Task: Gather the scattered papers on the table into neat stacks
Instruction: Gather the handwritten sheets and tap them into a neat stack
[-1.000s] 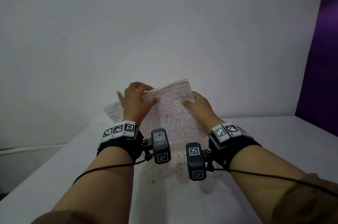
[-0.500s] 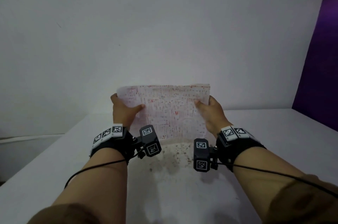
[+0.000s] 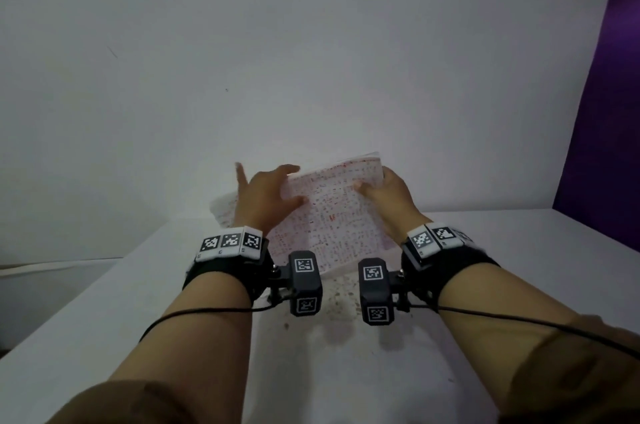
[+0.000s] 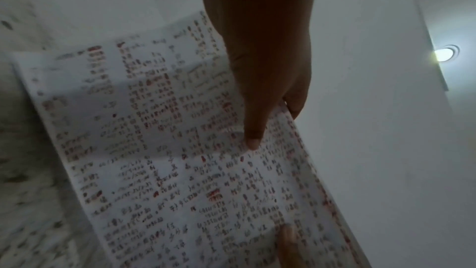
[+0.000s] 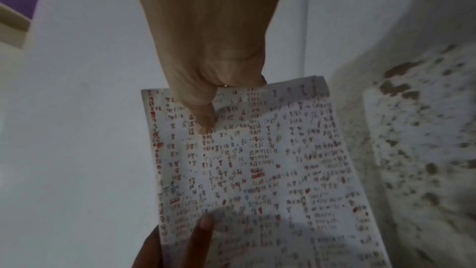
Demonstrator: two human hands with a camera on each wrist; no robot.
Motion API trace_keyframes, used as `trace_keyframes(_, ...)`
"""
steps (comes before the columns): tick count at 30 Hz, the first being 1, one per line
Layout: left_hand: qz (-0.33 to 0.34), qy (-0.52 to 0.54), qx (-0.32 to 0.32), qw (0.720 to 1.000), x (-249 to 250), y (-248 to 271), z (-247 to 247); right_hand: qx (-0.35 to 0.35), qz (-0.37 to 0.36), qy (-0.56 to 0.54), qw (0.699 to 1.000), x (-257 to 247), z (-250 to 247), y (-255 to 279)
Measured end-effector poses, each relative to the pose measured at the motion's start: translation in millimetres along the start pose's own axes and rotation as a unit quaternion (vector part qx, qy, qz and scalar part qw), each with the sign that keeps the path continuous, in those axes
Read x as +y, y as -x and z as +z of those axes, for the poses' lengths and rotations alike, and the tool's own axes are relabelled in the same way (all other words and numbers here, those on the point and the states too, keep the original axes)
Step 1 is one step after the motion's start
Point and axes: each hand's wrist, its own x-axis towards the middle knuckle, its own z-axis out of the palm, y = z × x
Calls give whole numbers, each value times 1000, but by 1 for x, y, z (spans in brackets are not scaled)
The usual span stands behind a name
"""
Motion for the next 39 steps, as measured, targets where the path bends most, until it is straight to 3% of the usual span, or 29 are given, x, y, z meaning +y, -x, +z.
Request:
trace_keyframes(5,-64,94,5,994,0,-10,-17,42,-67,124,989,-20,10,-10)
trace_keyframes(7,-98,113,17,989,-10,-8,-22,125,-43,199,971,-20,14,-13)
trace_keyframes(9,-144,180,37,972,-26,-6,-24,172,7,179,969,-16,23,-11)
trace_keyframes(12,-216,322,40,921,-40,2,-25,86,105,-19,991,-4,32,-8)
trace_keyframes(15,-252,411,25,875,-45,7,-22,-39,132,-70,988,-1,44,-3)
trace_keyframes(20,-280,476,17,834,-49,7,-18,-34,77,-113,990,0,61,-3)
trace_keyframes(23,-284,499,-11,818,-57,13,-11,-40,83,-95,991,12,67,0)
trace_keyframes(29,-352,433,-50,828,-71,36,18,-98,117,5,988,52,70,21)
trace_keyframes(34,-365,364,-94,851,-83,47,39,-100,155,64,981,67,70,23)
trace_keyframes(39,-360,283,-99,884,-101,41,35,-108,138,62,983,66,79,18)
